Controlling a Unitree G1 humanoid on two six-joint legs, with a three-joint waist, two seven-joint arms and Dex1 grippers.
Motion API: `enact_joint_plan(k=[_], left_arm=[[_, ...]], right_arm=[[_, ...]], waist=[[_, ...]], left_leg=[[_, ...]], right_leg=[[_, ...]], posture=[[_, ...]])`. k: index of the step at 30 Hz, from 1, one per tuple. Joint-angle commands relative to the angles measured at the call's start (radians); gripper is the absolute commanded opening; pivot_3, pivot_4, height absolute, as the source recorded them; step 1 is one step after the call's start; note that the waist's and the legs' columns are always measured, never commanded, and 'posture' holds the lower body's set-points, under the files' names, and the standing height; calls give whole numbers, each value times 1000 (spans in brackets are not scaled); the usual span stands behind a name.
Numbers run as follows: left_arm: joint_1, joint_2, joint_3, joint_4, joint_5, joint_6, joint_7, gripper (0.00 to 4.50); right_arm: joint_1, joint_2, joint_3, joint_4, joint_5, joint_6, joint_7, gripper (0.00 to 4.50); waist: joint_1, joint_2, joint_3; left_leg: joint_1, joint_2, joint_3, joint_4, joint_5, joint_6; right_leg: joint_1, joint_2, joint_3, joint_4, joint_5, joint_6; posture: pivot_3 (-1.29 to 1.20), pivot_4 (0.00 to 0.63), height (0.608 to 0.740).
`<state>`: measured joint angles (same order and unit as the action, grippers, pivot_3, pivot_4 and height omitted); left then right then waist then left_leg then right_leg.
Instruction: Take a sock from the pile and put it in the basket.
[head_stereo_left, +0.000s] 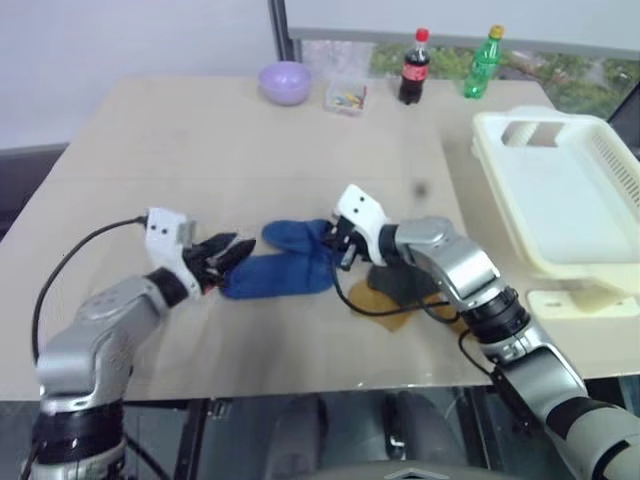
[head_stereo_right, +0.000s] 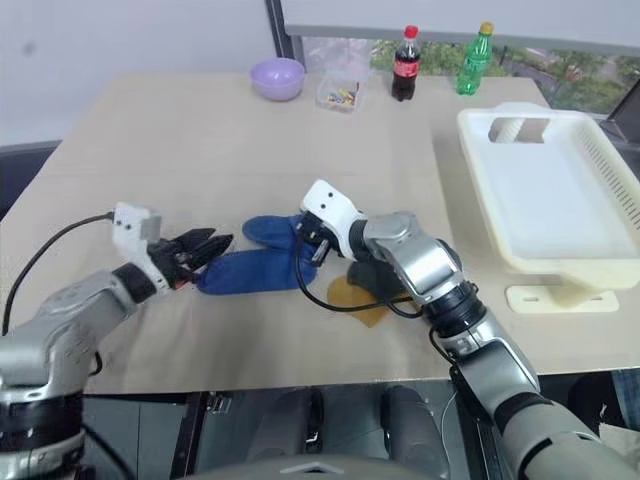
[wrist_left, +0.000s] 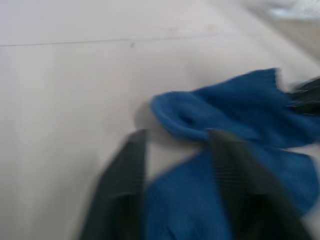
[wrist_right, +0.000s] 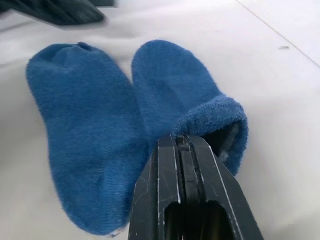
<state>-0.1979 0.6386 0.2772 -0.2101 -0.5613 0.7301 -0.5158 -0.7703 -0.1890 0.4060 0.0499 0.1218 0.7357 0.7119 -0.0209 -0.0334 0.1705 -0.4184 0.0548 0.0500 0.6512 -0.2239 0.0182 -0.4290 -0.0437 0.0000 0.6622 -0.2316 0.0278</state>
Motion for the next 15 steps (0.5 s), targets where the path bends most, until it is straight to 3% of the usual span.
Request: enact_joint_plan(k=[1, 7, 10, 13, 14, 15], left_arm=[[-87, -16, -57, 101, 69, -28, 23, 2724], [-189, -80, -135, 248, 117, -26, 14, 2724], [-209, -105, -136, 277, 118, -28, 9, 1881], [-219, -126, -113, 279, 94, -18, 3, 391], [-221, -130, -104, 278, 88, -18, 0, 73], [-220, -135, -84, 272, 67, -11, -4, 73]], right_arm=[[-18, 1, -23, -5, -6, -31, -8, 0], [-18, 1, -25, 0, -12, -37, -16, 0], [-20, -3, -28, 5, -17, -41, -20, 0], [-19, -5, -31, 7, -21, -43, -22, 0], [-20, -6, -32, 8, -22, -44, -22, 0], [-20, -5, -35, 8, -22, -44, -23, 0]], waist=[[1, 0, 0], [5, 0, 0], [5, 0, 0], [5, 0, 0], [5, 0, 0], [5, 0, 0]], left_leg=[[0, 0, 0, 0, 0, 0], [-1, 0, 0, 0, 0, 0], [-1, 0, -1, 0, 0, 0], [-1, 0, -1, 0, 0, 0], [-1, 0, -1, 0, 0, 0], [-1, 0, -1, 0, 0, 0]], right_leg=[[0, 0, 0, 0, 0, 0], [0, 0, 0, 0, 0, 0], [0, 0, 0, 0, 0, 0], [0, 0, -1, 0, 0, 0], [0, 0, -1, 0, 0, 0], [0, 0, -1, 0, 0, 0]], posture=[[0, 150, 740], [0, 150, 740], [0, 150, 740], [0, 150, 740], [0, 150, 740], [0, 150, 740]])
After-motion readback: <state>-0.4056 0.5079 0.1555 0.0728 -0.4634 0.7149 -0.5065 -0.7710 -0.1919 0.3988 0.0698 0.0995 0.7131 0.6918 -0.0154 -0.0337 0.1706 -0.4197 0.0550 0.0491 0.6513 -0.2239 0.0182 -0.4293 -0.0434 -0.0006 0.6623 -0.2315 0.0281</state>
